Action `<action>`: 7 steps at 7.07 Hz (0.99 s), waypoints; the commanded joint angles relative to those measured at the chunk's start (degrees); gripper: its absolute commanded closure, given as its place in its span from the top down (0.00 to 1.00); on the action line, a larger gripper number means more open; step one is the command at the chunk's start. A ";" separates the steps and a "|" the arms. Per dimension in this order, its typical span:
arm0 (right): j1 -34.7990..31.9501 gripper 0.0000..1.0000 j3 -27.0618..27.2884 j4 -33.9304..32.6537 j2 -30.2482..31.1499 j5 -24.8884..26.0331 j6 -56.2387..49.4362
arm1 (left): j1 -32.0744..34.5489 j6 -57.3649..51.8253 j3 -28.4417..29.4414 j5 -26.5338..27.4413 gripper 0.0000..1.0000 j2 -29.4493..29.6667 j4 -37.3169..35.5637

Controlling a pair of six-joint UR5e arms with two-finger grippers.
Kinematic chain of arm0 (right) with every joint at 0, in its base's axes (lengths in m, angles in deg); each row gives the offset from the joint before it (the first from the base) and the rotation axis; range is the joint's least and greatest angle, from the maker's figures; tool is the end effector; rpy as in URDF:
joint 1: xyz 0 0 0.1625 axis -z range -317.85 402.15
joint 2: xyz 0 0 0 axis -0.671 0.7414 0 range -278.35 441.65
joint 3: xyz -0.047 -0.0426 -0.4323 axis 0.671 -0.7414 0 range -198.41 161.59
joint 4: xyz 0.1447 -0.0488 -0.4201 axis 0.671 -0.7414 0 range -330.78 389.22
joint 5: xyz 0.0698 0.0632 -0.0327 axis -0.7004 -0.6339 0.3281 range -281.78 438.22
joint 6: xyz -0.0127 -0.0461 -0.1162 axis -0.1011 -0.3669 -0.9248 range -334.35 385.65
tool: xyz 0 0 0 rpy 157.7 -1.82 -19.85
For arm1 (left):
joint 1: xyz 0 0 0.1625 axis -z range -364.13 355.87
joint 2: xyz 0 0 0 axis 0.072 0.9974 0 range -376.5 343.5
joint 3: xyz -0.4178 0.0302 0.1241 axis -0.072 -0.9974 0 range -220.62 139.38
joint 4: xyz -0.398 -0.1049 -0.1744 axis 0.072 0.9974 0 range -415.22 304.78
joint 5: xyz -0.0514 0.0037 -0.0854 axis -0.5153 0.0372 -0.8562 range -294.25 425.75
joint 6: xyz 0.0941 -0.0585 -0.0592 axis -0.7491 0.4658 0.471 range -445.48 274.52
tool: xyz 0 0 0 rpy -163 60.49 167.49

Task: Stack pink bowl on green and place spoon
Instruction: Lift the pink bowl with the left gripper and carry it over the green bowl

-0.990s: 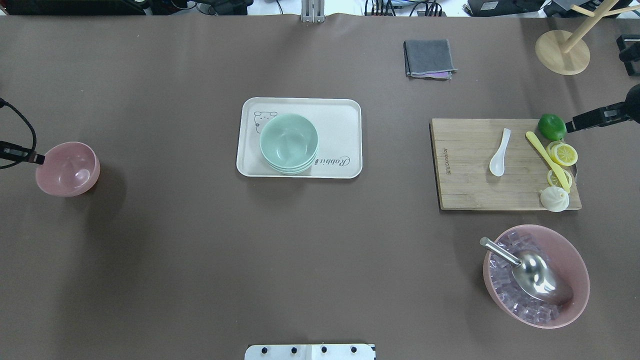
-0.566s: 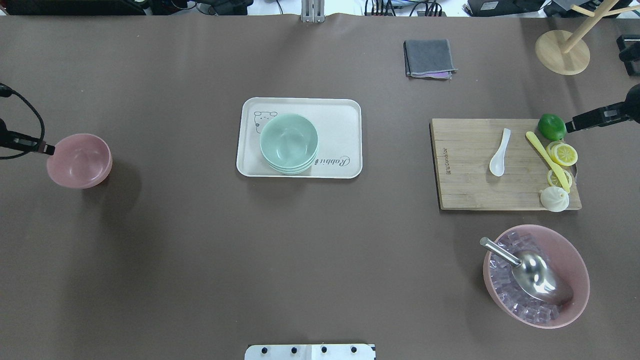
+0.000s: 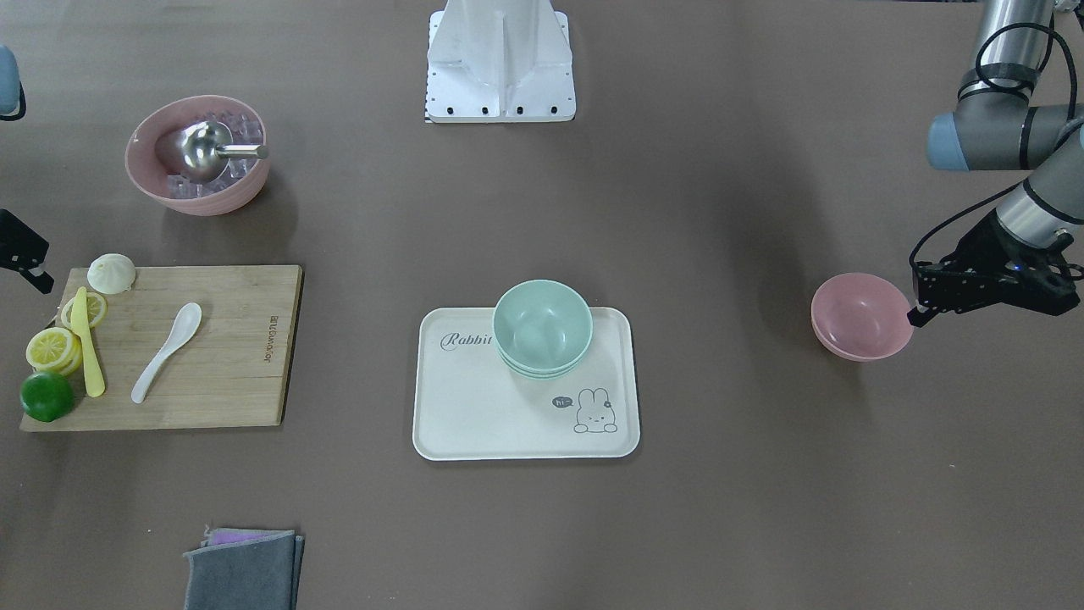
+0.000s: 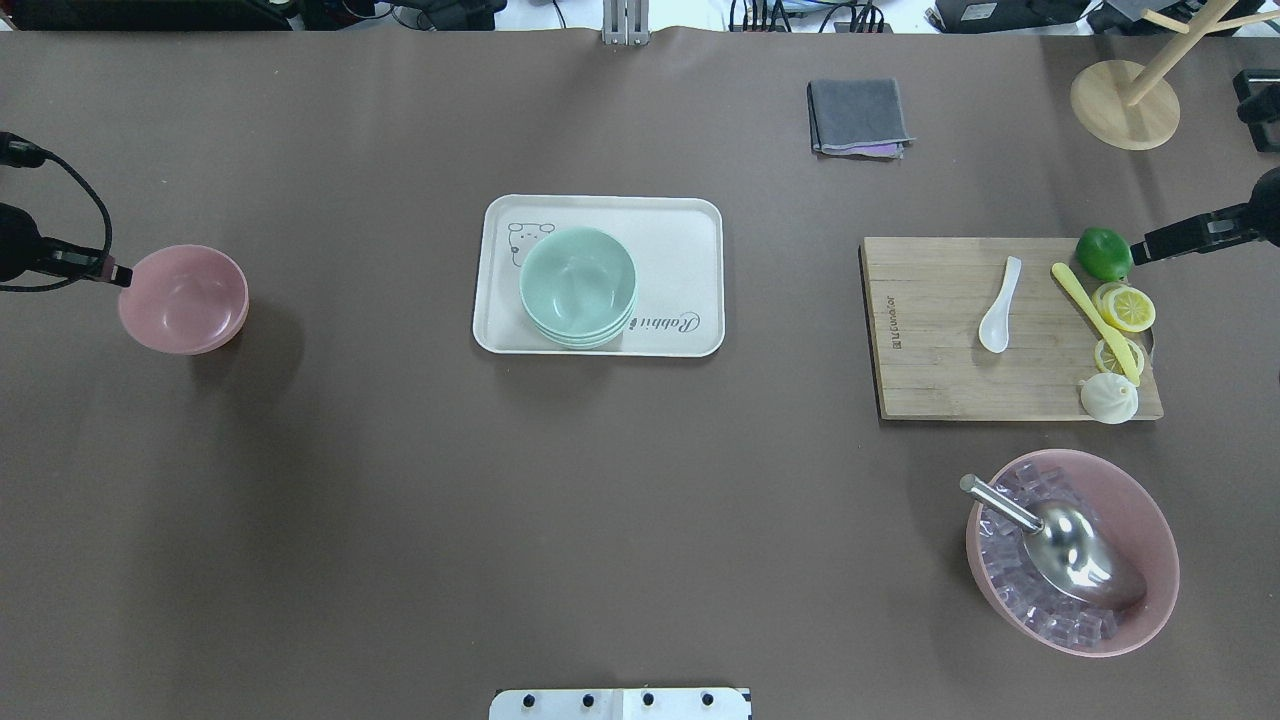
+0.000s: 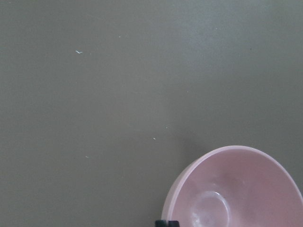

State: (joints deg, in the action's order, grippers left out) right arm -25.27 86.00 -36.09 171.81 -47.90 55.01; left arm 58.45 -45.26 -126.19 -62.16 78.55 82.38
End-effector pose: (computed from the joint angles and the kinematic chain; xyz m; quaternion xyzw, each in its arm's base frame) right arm -0.1579 -0.5340 0.5107 0.1569 -0.4016 -0.0502 0.9009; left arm 0.2291 -0.5633 0.5847 0.1559 0.4614 0.0357 0.8727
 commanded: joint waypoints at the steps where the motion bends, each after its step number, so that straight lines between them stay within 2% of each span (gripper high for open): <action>1: 0.00 1.00 -0.08 0.00 0.02 0.00 0.00 | 0.00 3.27 0.39 0.11 0.00 1.71 0.03; 4: 0.00 1.00 -0.08 -0.09 0.02 0.00 0.08 | -0.09 2.84 2.67 0.47 0.00 1.72 0.21; 5: 0.00 1.00 -0.08 0.00 0.02 0.00 0.00 | -0.09 2.84 3.03 1.60 0.18 1.72 0.03; 6: 0.00 1.00 -0.08 0.00 0.02 0.00 0.00 | -0.09 2.76 3.64 4.14 0.30 1.81 0.03; 7: 0.00 1.00 0.00 0.00 0.02 0.00 0.08 | -0.09 2.58 3.74 4.16 0.37 1.72 0.03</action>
State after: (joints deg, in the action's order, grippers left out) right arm -25.27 85.92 -36.09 171.83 -47.90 55.03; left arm 58.37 -42.51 -122.79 -58.92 80.29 82.43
